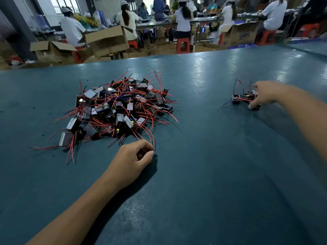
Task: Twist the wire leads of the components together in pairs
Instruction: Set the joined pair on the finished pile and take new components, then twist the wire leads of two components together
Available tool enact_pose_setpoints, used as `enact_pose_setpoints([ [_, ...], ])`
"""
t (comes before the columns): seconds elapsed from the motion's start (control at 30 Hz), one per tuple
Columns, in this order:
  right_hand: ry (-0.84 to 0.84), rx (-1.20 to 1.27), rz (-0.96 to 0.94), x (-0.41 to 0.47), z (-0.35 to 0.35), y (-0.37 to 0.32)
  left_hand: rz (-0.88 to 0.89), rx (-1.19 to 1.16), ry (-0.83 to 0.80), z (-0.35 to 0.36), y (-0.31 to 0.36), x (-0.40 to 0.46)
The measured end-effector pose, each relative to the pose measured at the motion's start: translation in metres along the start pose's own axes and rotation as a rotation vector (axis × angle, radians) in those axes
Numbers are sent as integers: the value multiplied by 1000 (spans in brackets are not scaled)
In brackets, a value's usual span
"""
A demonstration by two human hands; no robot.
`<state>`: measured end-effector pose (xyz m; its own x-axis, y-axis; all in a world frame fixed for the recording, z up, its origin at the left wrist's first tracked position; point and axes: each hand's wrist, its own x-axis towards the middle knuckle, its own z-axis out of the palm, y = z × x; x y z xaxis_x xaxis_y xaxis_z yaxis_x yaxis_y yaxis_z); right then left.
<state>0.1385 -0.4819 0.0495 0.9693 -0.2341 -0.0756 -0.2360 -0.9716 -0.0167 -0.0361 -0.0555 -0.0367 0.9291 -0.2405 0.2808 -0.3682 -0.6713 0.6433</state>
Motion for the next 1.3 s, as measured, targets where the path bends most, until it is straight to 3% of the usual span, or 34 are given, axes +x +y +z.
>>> enact_pose_setpoints([
  [0.1, -60, -91, 23, -18, -17, -5, 3, 3, 3, 0, -1, 0],
  [0.2, 140, -139, -13, -32, -30, -19, 9, 3, 0, 1, -2, -1],
  [0.27, 267, -16, -143, -38, -32, -40, 12, 0, 5, 1, -1, -1],
  [0.37, 160, 161, -361, -54, -23, -80, 23, -20, 8, 1, 0, 0],
  [0.5, 87, 172, -530, -73, 6, -130, 147, -150, 46, -4, 3, -3],
  [0.6, 101, 201, -641, -88, 23, -166, 214, -93, 135, -6, 4, -2],
  [0.7, 221, 311, -708, -114, 34, -207, 173, -53, 231, -7, 0, 3],
  [0.83, 467, 165, -762, -140, 46, -270, 160, -107, 201, -6, -6, 4],
  [0.93, 383, 127, -725, -141, 48, -302, 206, -80, 113, -6, -8, 3],
  [1.07, 210, 197, -726, -130, 56, -312, 211, -41, 156, -7, -8, 5],
  [1.3, 206, 427, -708, -145, 30, -264, 263, 36, 189, -7, -8, 6],
])
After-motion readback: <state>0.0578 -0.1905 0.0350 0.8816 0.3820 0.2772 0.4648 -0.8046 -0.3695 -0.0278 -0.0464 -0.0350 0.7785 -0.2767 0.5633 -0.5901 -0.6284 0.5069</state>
